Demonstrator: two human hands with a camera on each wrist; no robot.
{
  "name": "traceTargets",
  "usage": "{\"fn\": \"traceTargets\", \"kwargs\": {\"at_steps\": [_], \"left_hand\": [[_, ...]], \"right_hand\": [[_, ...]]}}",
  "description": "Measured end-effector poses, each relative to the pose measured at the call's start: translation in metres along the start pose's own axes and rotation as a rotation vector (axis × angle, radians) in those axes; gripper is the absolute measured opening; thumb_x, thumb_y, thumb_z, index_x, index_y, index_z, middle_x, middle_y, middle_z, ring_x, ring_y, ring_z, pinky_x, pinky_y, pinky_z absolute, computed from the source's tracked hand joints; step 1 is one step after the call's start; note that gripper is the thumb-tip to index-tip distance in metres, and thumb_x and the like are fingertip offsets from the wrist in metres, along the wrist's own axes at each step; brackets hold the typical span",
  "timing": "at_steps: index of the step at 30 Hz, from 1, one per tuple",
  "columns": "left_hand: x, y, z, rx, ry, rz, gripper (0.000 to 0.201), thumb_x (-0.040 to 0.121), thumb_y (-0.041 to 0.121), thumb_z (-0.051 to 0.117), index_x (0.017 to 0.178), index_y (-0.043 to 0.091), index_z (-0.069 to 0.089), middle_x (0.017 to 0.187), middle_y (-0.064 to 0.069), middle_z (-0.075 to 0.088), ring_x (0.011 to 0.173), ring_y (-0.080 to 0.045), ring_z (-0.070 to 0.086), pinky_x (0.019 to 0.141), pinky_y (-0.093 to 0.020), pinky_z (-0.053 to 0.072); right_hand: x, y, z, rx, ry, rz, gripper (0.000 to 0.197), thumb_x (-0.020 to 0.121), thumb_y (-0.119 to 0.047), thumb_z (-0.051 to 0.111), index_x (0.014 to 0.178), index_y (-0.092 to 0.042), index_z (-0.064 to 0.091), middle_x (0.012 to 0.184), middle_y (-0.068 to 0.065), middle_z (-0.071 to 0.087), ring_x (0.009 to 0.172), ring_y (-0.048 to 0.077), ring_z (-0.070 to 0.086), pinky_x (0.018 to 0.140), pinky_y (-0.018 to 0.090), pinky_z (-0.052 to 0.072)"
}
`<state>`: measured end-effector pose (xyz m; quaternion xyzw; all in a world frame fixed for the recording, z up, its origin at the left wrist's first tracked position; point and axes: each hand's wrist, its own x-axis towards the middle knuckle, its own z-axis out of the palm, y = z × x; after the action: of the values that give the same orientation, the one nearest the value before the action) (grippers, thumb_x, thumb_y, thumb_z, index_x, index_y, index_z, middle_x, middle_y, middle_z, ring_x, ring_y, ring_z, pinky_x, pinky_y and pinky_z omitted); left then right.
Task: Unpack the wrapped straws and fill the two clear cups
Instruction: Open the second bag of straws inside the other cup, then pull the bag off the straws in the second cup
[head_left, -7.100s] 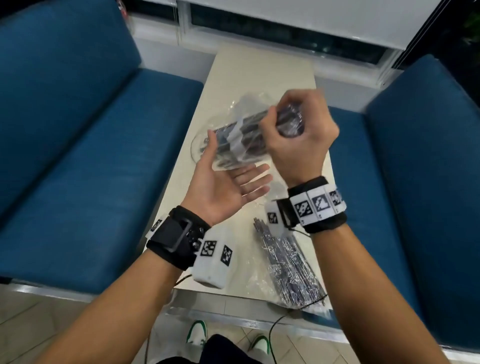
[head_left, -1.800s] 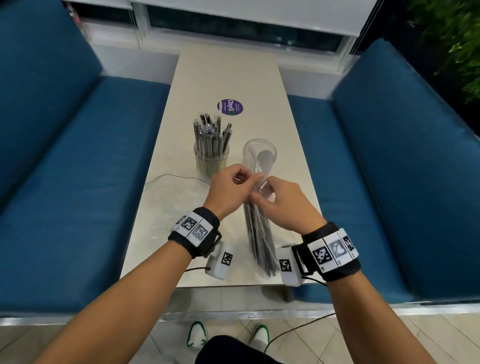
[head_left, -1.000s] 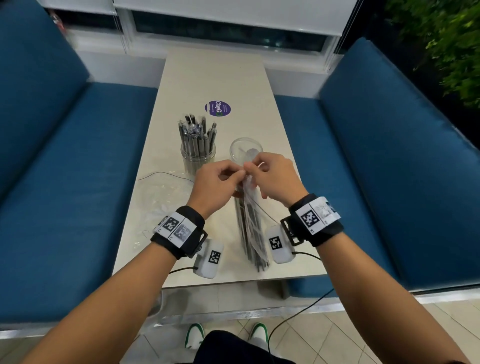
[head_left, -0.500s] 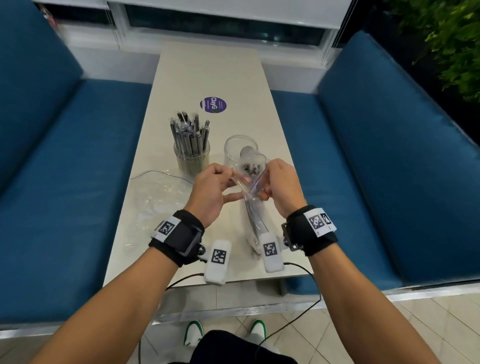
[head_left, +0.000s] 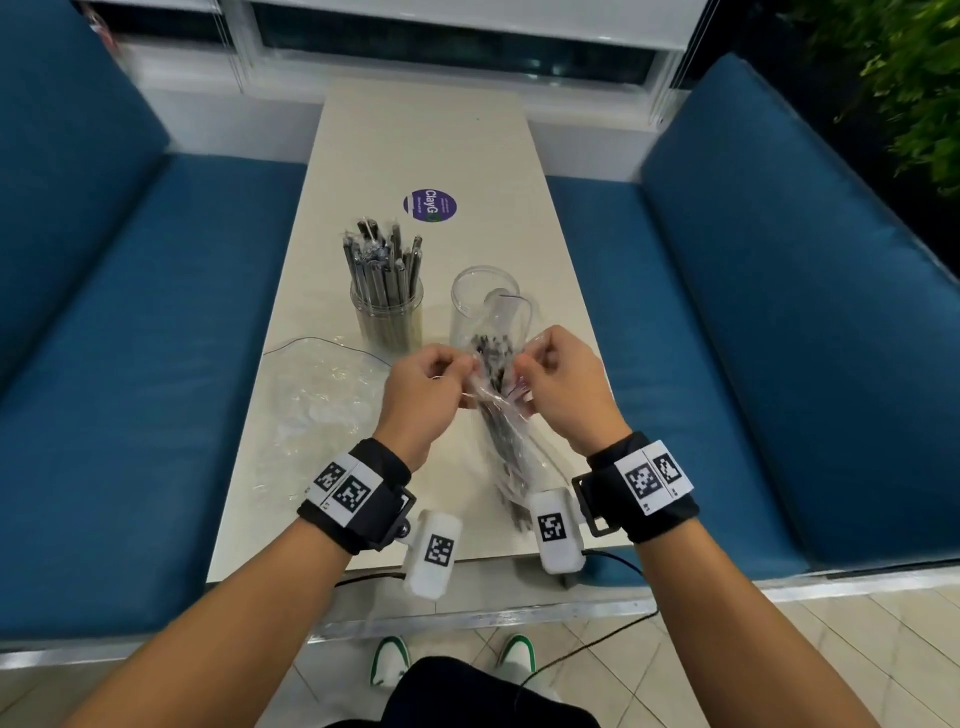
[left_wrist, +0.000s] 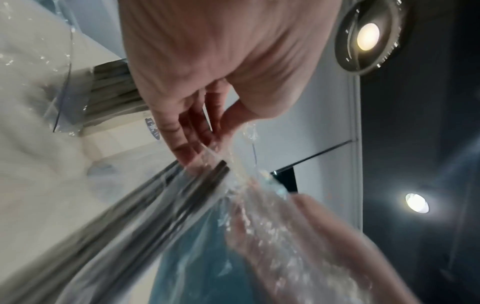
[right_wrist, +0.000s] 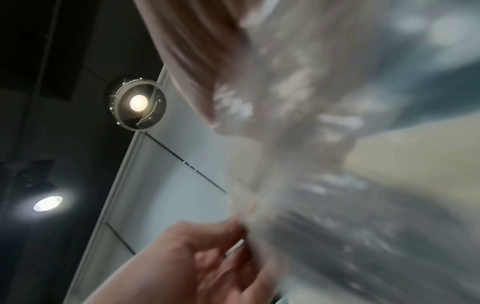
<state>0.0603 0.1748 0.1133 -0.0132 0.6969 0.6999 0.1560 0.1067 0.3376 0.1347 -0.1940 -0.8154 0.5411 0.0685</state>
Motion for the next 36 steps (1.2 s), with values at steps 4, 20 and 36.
{"fn": "traceTargets", "kwargs": {"at_steps": [4,20,36], "left_hand": [[0.001,0.009,-0.010,-0.151,0.057,-0.039,0.019,0.111,0.008,0.049,0.096,0.004,0.059,0.085,-0.007,0.064,0.067,-0.015,0.067,0.067,-0.031,0.065],[-0.006,0.004,-0.008,-0.177,0.016,-0.087,0.022,0.102,-0.001,0.055,0.119,0.005,0.067,0.070,-0.001,0.067,0.060,-0.017,0.059,0.078,-0.041,0.057],[-0.006,0.001,-0.003,-0.325,-0.083,-0.372,0.087,0.084,0.092,0.043,0.129,0.024,0.074,0.125,-0.010,0.078,0.119,-0.035,0.072,0.100,-0.067,0.054]], "right_hand": [[0.000,0.004,-0.019,0.114,0.177,0.101,0.015,0.106,-0.019,0.057,0.091,-0.017,0.054,0.091,0.013,0.066,0.054,0.017,0.063,0.051,0.032,0.056],[-0.008,0.015,-0.019,0.176,0.071,0.160,0.028,0.099,0.002,0.043,0.090,-0.014,0.065,0.071,0.001,0.054,0.056,0.017,0.051,0.061,0.036,0.053],[-0.028,0.031,-0.021,0.665,-0.533,-0.025,0.095,0.083,-0.057,0.063,0.152,0.006,0.044,0.157,0.026,0.048,0.153,0.040,0.037,0.128,0.064,0.015]]}}
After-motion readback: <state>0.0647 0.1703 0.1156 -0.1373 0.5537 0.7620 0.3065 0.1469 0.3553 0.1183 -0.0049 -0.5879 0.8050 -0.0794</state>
